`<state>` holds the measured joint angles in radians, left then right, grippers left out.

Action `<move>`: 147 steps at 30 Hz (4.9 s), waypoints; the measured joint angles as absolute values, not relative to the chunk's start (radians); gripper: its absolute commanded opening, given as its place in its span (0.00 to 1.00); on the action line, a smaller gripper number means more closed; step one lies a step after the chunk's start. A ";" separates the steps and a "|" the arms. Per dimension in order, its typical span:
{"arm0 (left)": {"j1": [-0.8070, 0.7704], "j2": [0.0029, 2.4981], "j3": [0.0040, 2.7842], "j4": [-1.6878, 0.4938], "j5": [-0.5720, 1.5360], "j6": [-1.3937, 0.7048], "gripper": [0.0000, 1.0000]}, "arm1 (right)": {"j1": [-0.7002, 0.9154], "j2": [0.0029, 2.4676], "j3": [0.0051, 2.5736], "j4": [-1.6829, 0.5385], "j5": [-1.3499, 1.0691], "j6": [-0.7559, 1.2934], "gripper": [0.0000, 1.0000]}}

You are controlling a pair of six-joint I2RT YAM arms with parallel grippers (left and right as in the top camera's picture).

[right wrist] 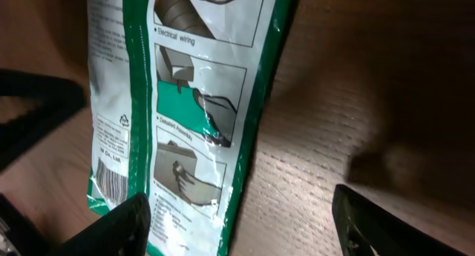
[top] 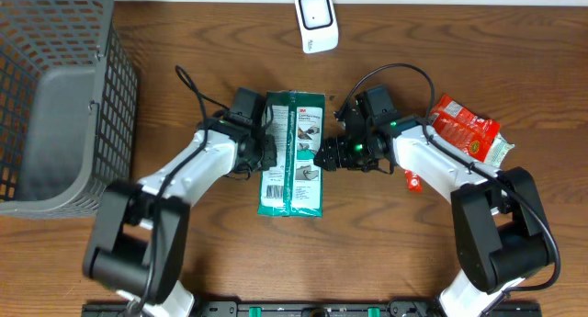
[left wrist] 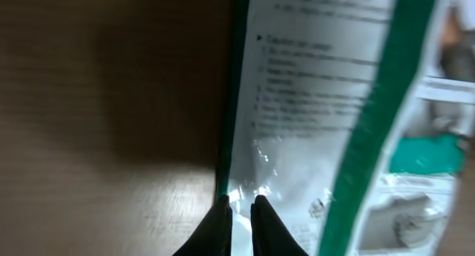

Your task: Scan the item barcode

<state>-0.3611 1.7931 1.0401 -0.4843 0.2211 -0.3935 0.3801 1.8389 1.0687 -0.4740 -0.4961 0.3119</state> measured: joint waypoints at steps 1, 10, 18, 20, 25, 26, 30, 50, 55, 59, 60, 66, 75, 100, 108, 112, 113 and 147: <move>-0.361 1.810 1.040 -0.474 0.228 -0.395 0.13 | 0.380 1.839 1.060 -0.458 -0.498 0.318 0.74; -0.361 1.839 1.041 -0.441 0.260 -0.396 0.17 | 0.380 1.834 0.940 -0.226 -0.565 0.398 0.69; -0.361 1.839 1.041 -0.441 0.262 -0.396 0.17 | 0.384 1.828 0.800 0.049 -0.677 0.516 0.64; -0.361 1.839 1.041 -0.441 0.262 -0.396 0.17 | 0.391 1.826 0.772 0.104 -0.692 0.545 0.64; -0.361 1.839 1.041 -0.441 0.262 -0.396 0.21 | 0.422 1.825 0.751 0.158 -0.693 0.586 0.57; -0.361 1.839 1.041 -0.441 0.261 -0.396 0.21 | 0.431 1.825 0.749 0.168 -0.690 0.596 0.56; -0.361 1.839 1.042 -0.441 0.264 -0.399 0.21 | 0.467 1.826 0.735 0.221 -0.663 0.626 0.54; -0.361 1.839 1.042 -0.441 0.264 -0.399 0.22 | 0.517 1.842 0.725 0.367 -0.620 0.638 0.26; -0.361 1.839 1.043 -0.440 0.264 -0.400 0.27 | 0.517 1.842 0.725 0.366 -0.616 0.587 0.01; -0.361 1.839 1.043 -0.440 0.264 -0.400 0.27 | 0.518 1.842 0.725 0.365 -0.614 0.571 0.01; -0.361 1.839 1.043 -0.440 0.264 -0.400 0.27 | 0.519 1.842 0.725 0.365 -0.613 0.568 0.01; -0.361 1.839 1.044 -0.439 0.275 -0.401 0.31 | 0.525 1.842 0.725 0.360 -0.608 0.561 0.01; -0.355 1.742 1.044 -0.474 0.281 -0.397 0.60 | 0.531 1.842 0.725 0.340 -0.611 0.537 0.01; -0.069 1.418 1.044 -0.738 0.038 -0.395 0.77 | 0.532 1.842 0.725 0.313 -0.612 0.512 0.01; -0.069 1.418 1.044 -0.742 -0.044 -0.393 0.88 | 0.532 1.842 0.725 0.299 -0.609 0.496 0.01; -0.069 1.418 1.044 -0.746 -0.056 -0.393 0.88 | 0.531 1.842 0.725 0.302 -0.614 0.482 0.01; -0.069 1.418 1.044 -0.747 -0.057 -0.393 0.88 | 0.530 1.842 0.725 0.303 -0.617 0.476 0.01; -0.069 1.418 1.044 -0.748 -0.059 -0.393 0.88 | 0.478 1.362 1.522 -1.008 -0.238 -0.069 0.01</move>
